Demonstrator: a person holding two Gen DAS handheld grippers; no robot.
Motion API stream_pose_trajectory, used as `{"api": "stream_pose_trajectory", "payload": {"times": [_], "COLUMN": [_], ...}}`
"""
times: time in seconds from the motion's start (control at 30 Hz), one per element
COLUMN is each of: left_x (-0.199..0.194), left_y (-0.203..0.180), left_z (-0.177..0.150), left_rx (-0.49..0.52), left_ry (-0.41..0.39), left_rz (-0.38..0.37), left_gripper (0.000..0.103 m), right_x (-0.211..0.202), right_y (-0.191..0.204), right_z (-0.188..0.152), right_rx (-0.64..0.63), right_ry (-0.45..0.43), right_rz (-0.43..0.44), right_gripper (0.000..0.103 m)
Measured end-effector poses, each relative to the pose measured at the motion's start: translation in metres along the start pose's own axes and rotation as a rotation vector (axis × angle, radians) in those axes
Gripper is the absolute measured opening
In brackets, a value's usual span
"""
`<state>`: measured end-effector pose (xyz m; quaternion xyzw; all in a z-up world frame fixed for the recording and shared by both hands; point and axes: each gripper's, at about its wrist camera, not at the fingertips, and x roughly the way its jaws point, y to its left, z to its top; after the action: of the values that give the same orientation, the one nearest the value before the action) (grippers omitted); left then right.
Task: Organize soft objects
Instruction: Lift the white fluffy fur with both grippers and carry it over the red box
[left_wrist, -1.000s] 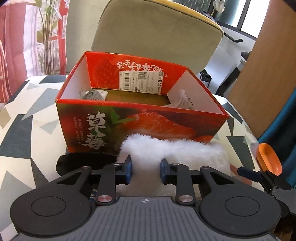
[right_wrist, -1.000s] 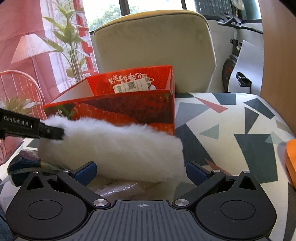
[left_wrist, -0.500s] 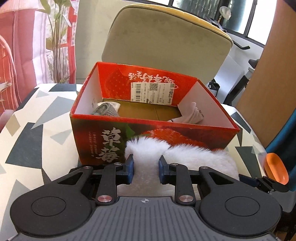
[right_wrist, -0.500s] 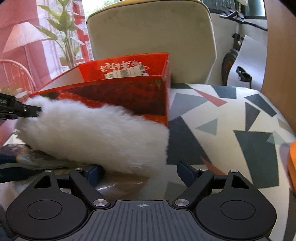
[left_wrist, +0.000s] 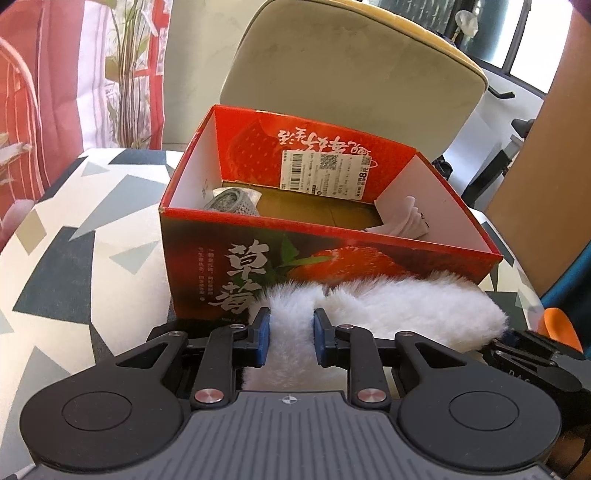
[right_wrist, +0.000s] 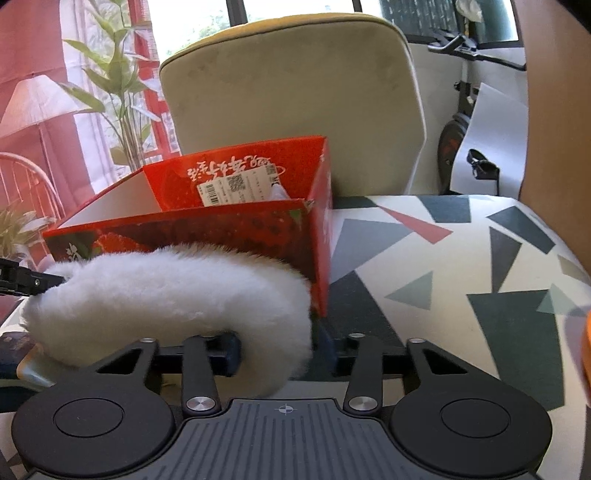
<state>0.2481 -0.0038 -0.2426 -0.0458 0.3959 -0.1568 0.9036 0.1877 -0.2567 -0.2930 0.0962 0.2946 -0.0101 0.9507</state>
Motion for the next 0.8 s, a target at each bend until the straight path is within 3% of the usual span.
{"api": "stream_pose_trajectory", "payload": {"times": [0.1, 0.17, 0.23, 0.4, 0.5, 0.57, 0.8], "left_x": [0.001, 0.003, 0.005, 0.010, 0.011, 0.008, -0.020], "left_y": [0.004, 0.007, 0.010, 0.010, 0.007, 0.005, 0.006], "left_z": [0.000, 0.000, -0.002, -0.009, -0.010, -0.010, -0.002], "left_rx": [-0.035, -0.064, -0.093, -0.108, -0.106, -0.092, -0.096], "left_ry": [0.023, 0.035, 0.044, 0.074, 0.080, 0.066, -0.031], "left_rz": [-0.043, -0.073, -0.102, -0.136, -0.140, -0.126, -0.143], "left_gripper": [0.032, 0.050, 0.057, 0.057, 0.054, 0.026, 0.020], "right_x": [-0.001, -0.002, -0.003, -0.002, -0.005, -0.008, -0.032], "right_y": [0.002, 0.006, 0.006, 0.005, 0.008, 0.011, 0.018], "right_z": [-0.001, -0.001, -0.001, -0.005, -0.005, -0.003, 0.012], "right_rx": [0.003, -0.012, -0.005, 0.021, 0.023, 0.017, 0.016], "right_ry": [0.005, 0.005, 0.008, 0.020, 0.018, 0.011, -0.052], "right_rz": [0.028, 0.024, 0.026, 0.030, 0.040, 0.046, 0.083], "right_gripper": [0.014, 0.013, 0.012, 0.010, 0.010, 0.009, 0.009]}}
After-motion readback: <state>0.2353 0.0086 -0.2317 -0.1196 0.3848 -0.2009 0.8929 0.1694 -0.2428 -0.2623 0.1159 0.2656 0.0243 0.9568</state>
